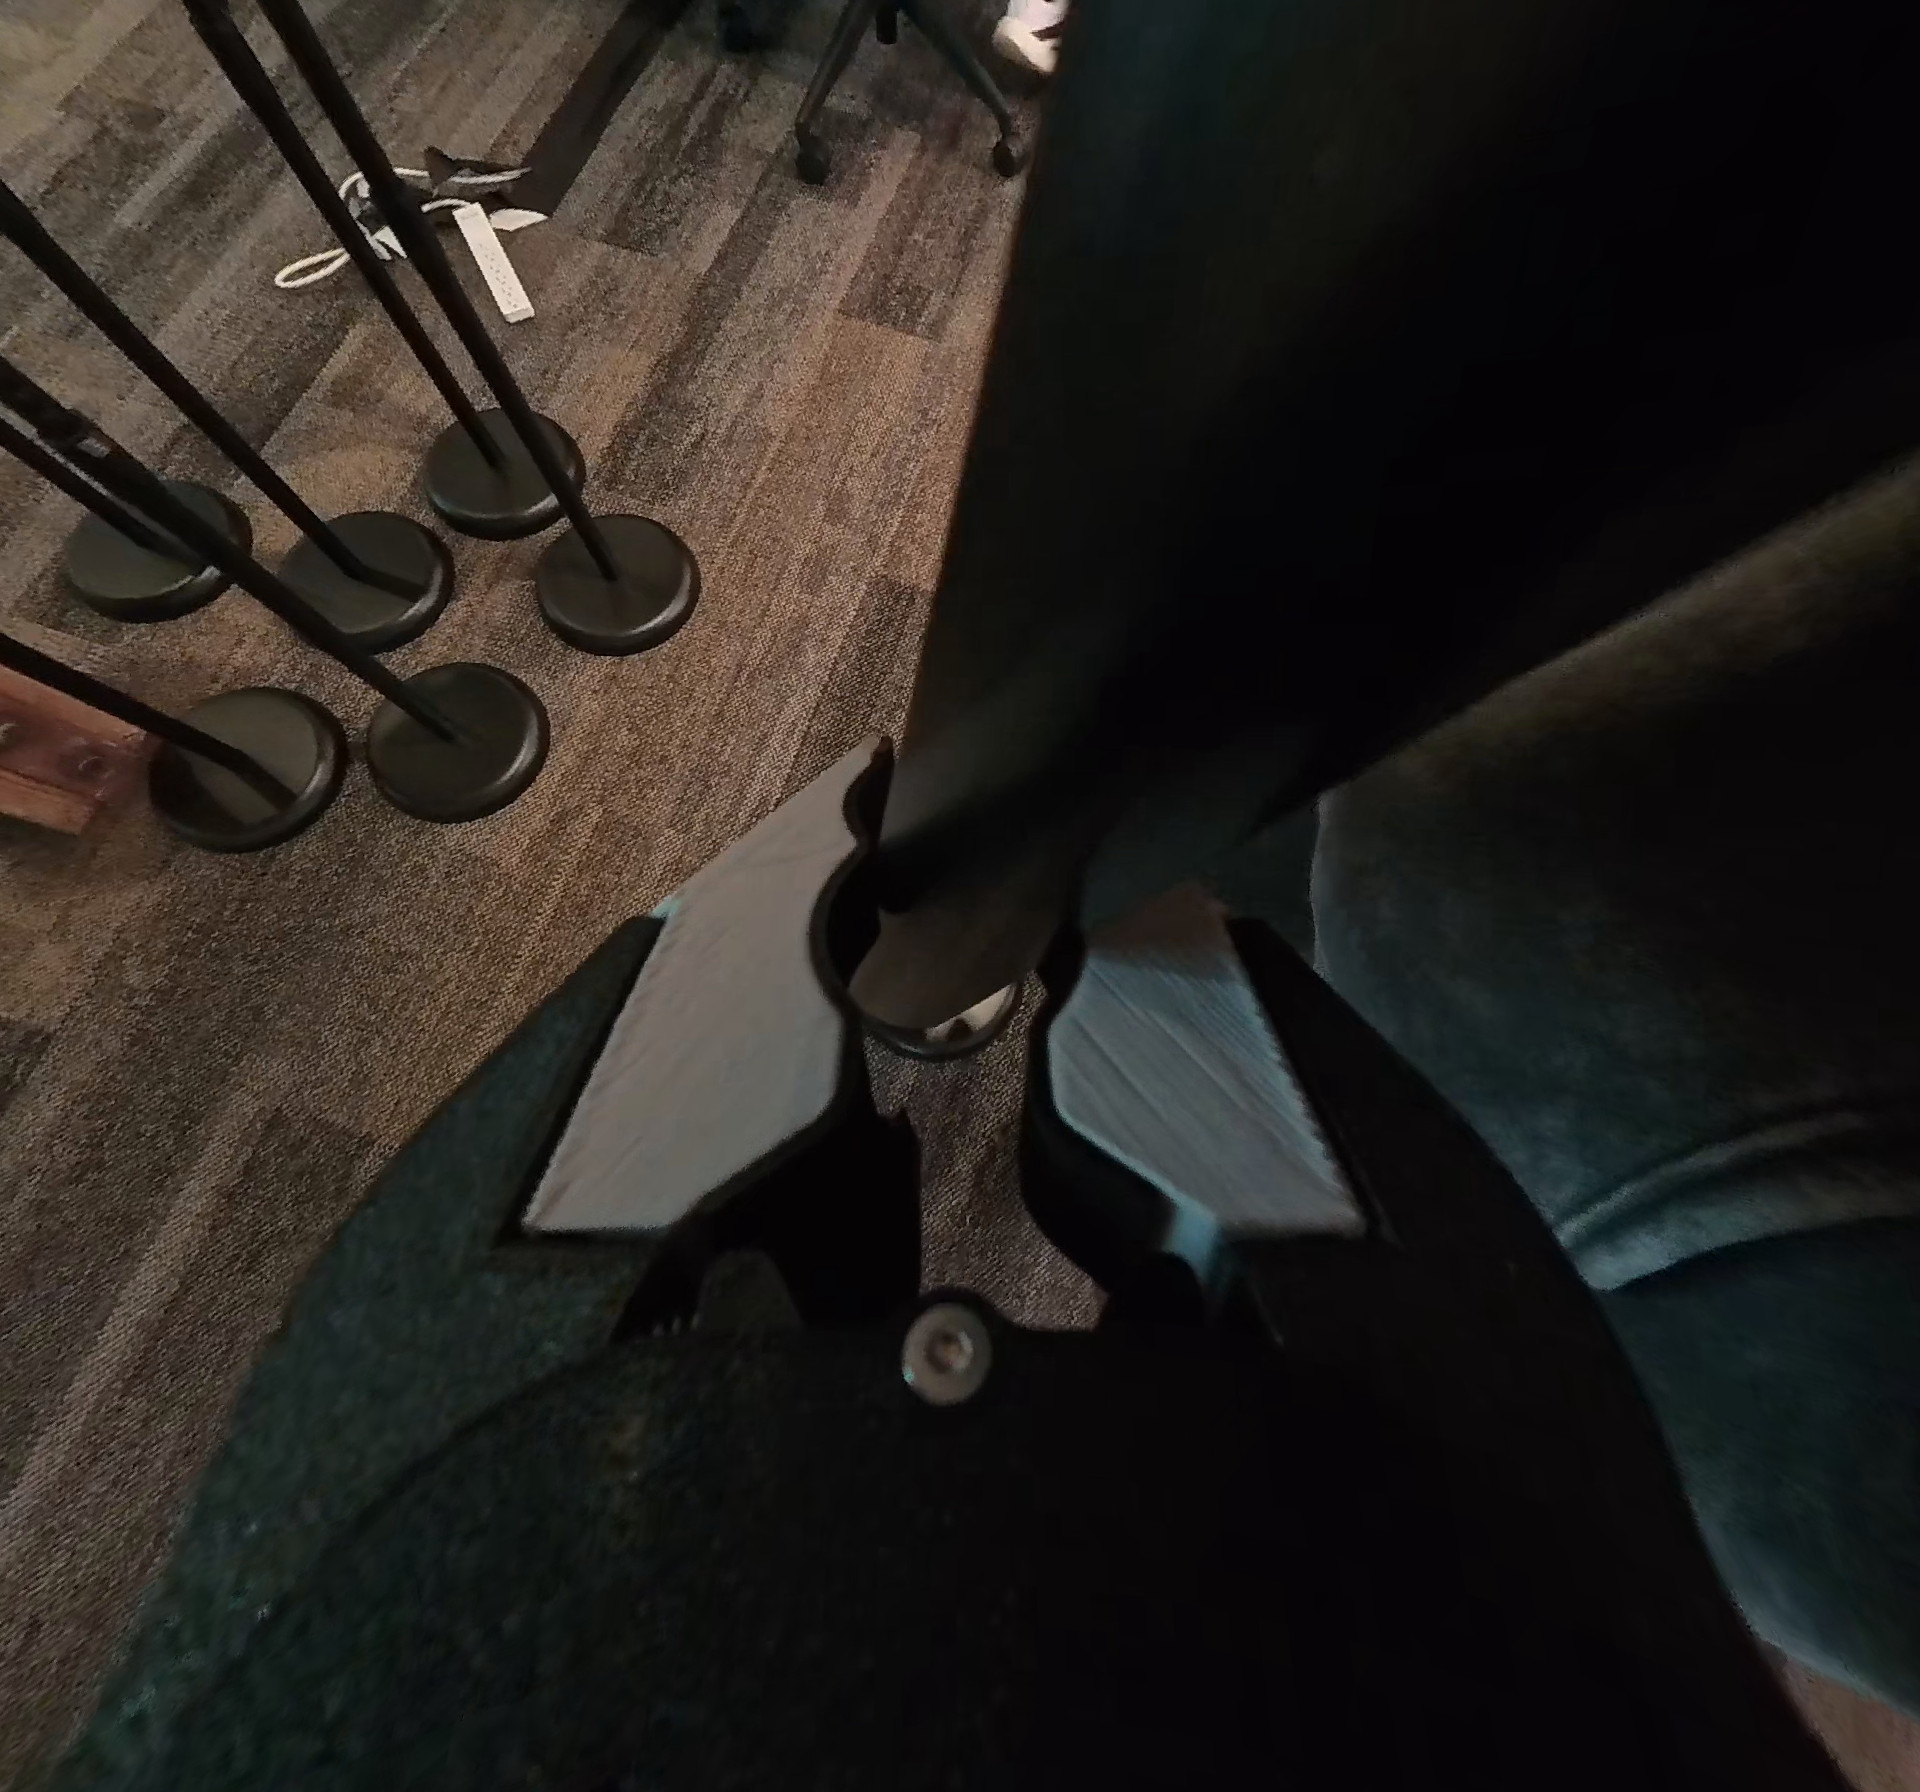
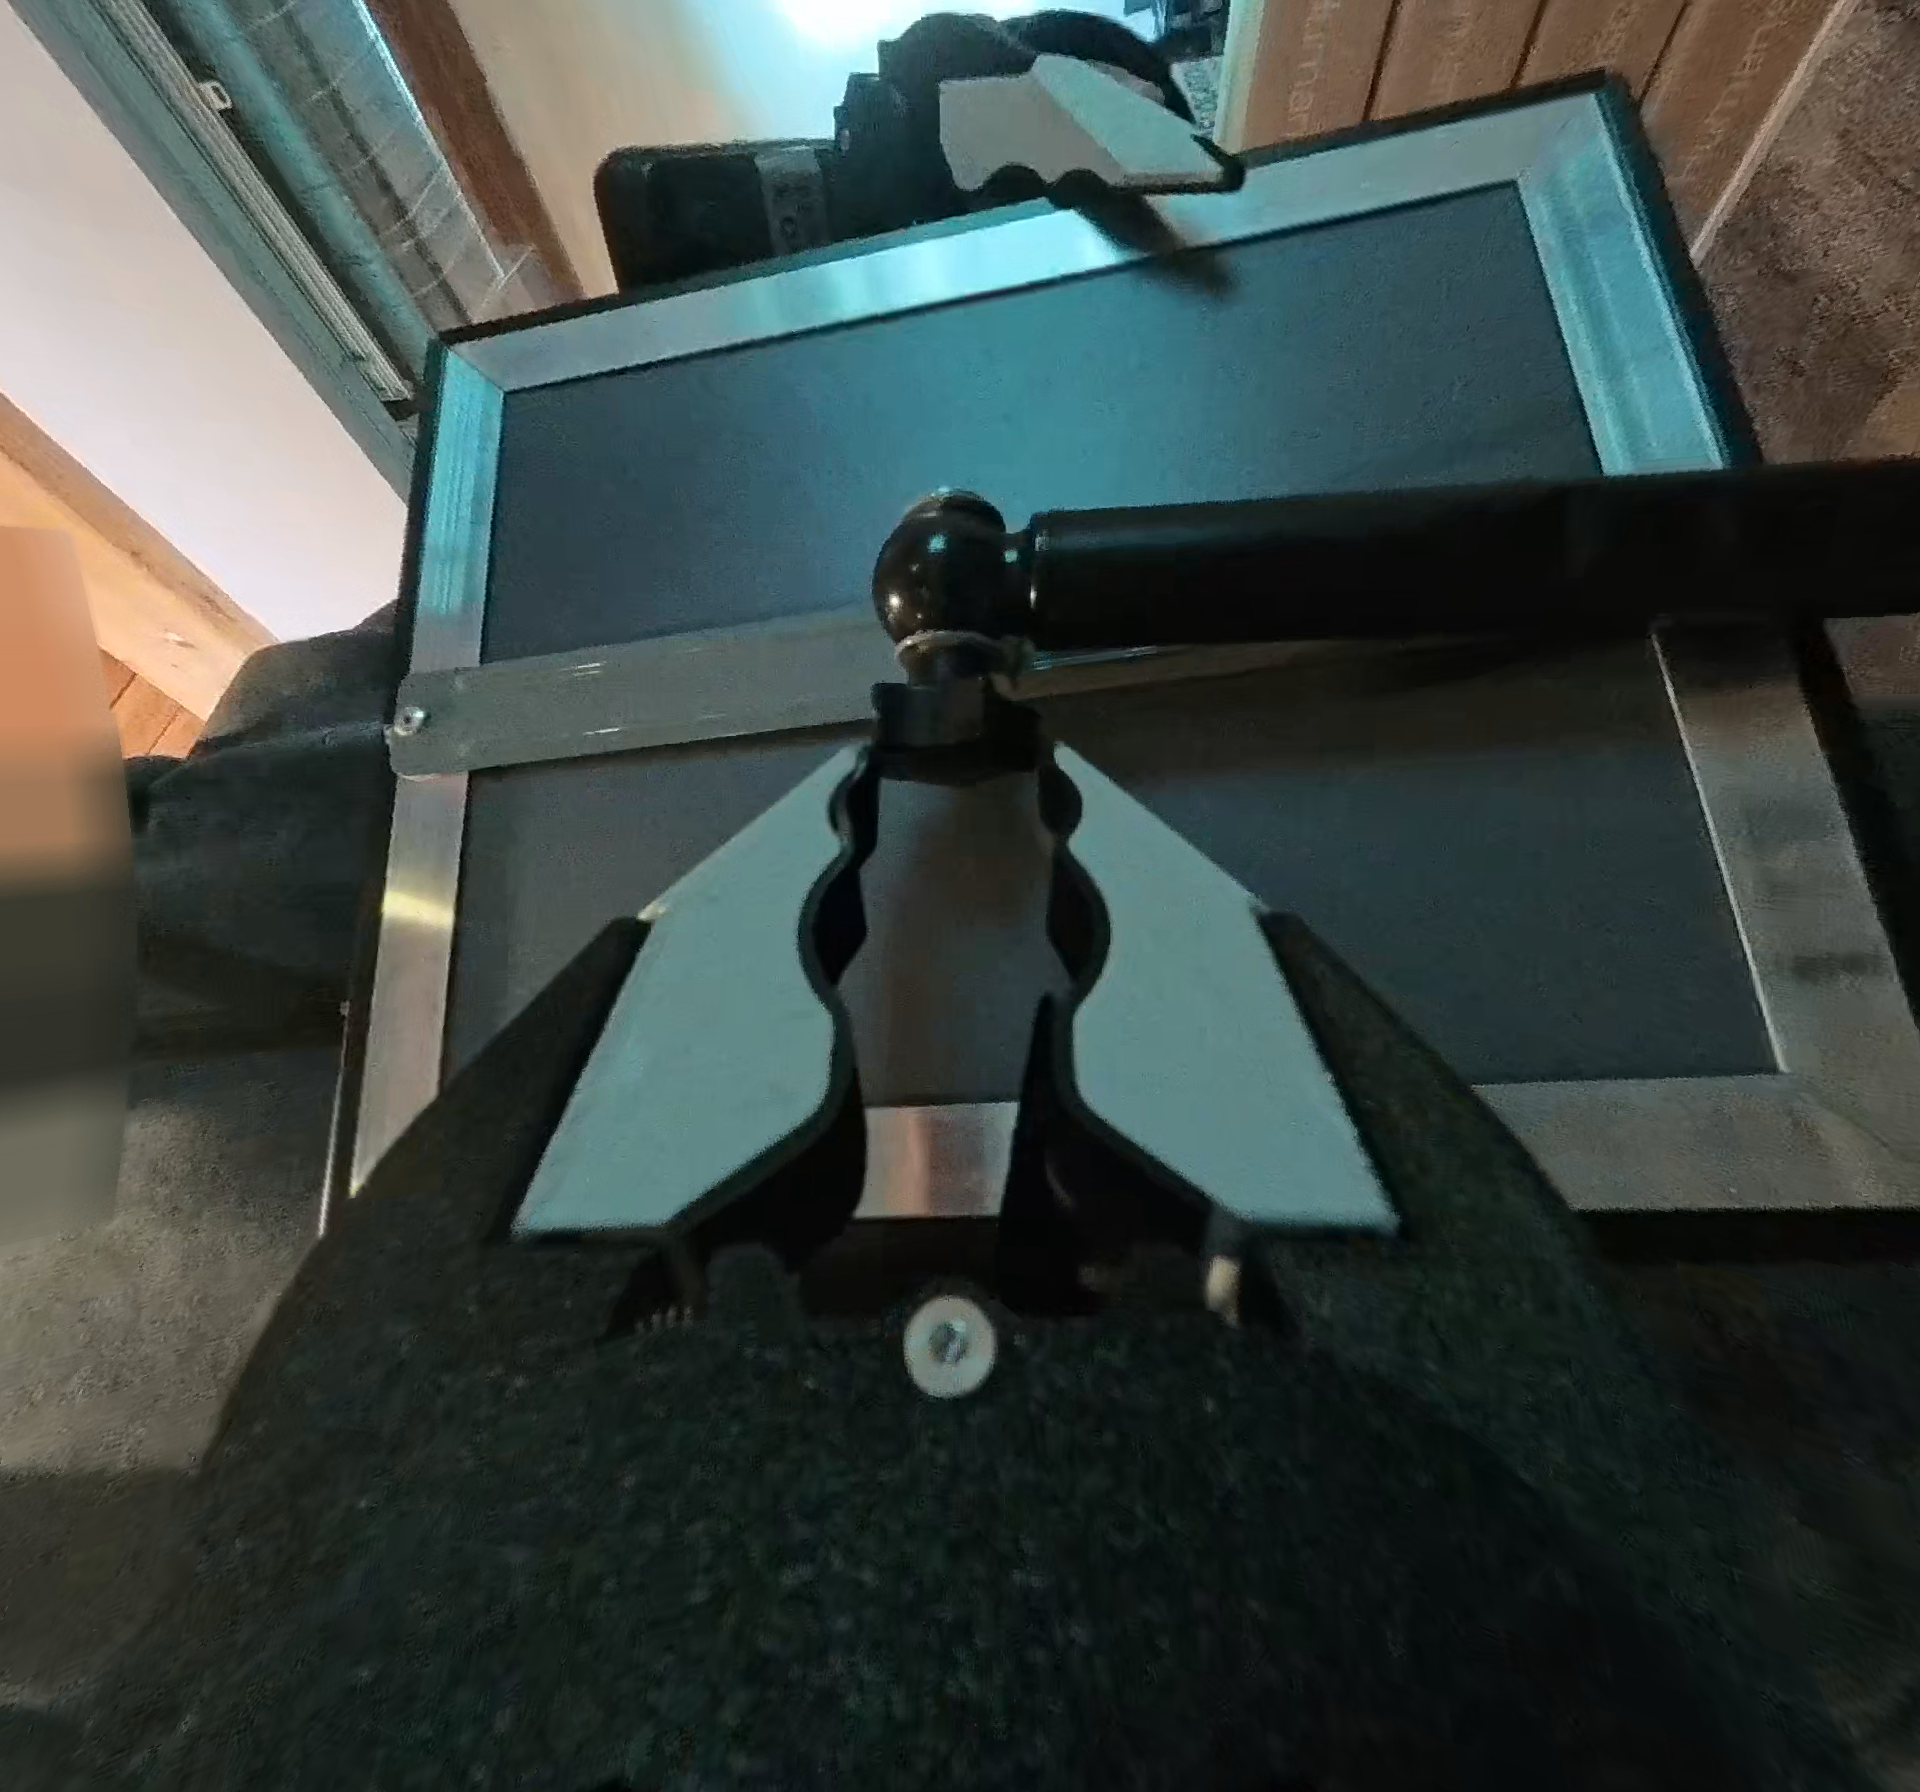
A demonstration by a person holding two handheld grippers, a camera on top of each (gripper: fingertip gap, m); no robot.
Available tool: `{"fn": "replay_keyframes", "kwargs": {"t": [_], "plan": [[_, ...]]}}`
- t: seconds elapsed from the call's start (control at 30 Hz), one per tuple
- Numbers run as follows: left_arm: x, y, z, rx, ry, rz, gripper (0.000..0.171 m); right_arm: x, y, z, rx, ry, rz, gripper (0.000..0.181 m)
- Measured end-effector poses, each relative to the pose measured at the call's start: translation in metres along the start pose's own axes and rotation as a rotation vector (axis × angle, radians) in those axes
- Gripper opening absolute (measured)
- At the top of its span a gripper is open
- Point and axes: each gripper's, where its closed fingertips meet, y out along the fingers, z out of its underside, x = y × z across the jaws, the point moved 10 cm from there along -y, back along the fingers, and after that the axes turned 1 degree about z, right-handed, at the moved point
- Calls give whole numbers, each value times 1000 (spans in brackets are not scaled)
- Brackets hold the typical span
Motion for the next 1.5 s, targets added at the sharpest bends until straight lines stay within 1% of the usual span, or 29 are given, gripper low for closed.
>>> {"fn": "replay_keyframes", "kwargs": {"t": [0.07,0.1,0.13,0.2,0.23,0.3,0.33,0.4,0.47,0.5,0.53,0.57,0.67,0.7,0.73,0.8,0.87,0.9,0.97,1.0,1.03,1.07,1.1,1.17,1.2,1.27,1.37,1.43,1.5], "plan": [[-1,0,0,1,5,8,19,2,2,1,11,-38,35,28],[-1,0,1,0,5,2,19,8,2,0,6,-118,94,28],[-1,0,1,0,1,-5,19,17,3,0,1,-273,200,27],[1,-1,1,-6,-13,-14,19,44,12,5,30,-720,528,27],[1,-1,1,-7,-17,-16,19,57,20,12,78,-972,725,27],[1,-1,1,-1,-16,-20,19,71,39,24,203,-1325,1045,28],[1,-2,1,2,-12,-20,19,72,45,28,239,-1367,1071,29],[1,-2,3,7,-6,-10,19,71,46,30,200,-1368,1063,29],[1,-2,3,7,-9,-14,19,67,41,27,112,-1284,1005,30],[0,-2,3,9,-13,-14,19,65,36,24,62,-1193,953,29],[0,-2,2,5,-20,-10,19,63,29,21,11,-1076,877,38],[-1,-2,2,2,-23,-1,19,61,18,18,-51,-960,781,47],[-4,2,1,-15,-49,27,19,56,-33,30,-297,-709,410,46],[-4,2,1,-25,-73,35,19,49,-52,42,-373,-676,355,45],[-4,1,0,-35,-100,46,19,41,-64,59,-407,-705,389,44],[-1,-1,0,-48,-152,74,20,19,-68,98,-332,-792,607,45],[0,-1,2,-47,-179,89,21,17,-47,131,-301,-891,636,41],[1,-1,2,-41,-184,97,21,22,-30,139,-332,-982,650,44],[0,1,-1,-31,-190,126,21,30,-1,141,-433,-1109,766,58],[0,2,-2,-26,-196,146,22,33,9,135,-492,-1130,814,51],[1,2,-5,-14,-215,168,23,35,16,128,-505,-1148,818,37],[5,2,-7,6,-260,189,23,38,16,122,-555,-1127,789,32],[11,-2,-10,21,-339,240,24,40,11,114,-599,-1039,702,32],[20,-14,-22,53,-509,430,23,50,-2,99,-617,-742,457,30],[22,-19,-29,87,-577,534,23,52,-7,92,-641,-652,403,26],[29,-23,-38,167,-719,646,23,50,-16,81,-601,-380,236,31],[36,-24,-48,241,-976,808,22,52,-28,70,-587,-59,95,30],[41,-23,-51,239,-1202,948,25,47,-34,65,-597,79,25,29],[46,-22,-52,238,-1332,1046,27,40,-31,64,-568,204,-75,33]]}}
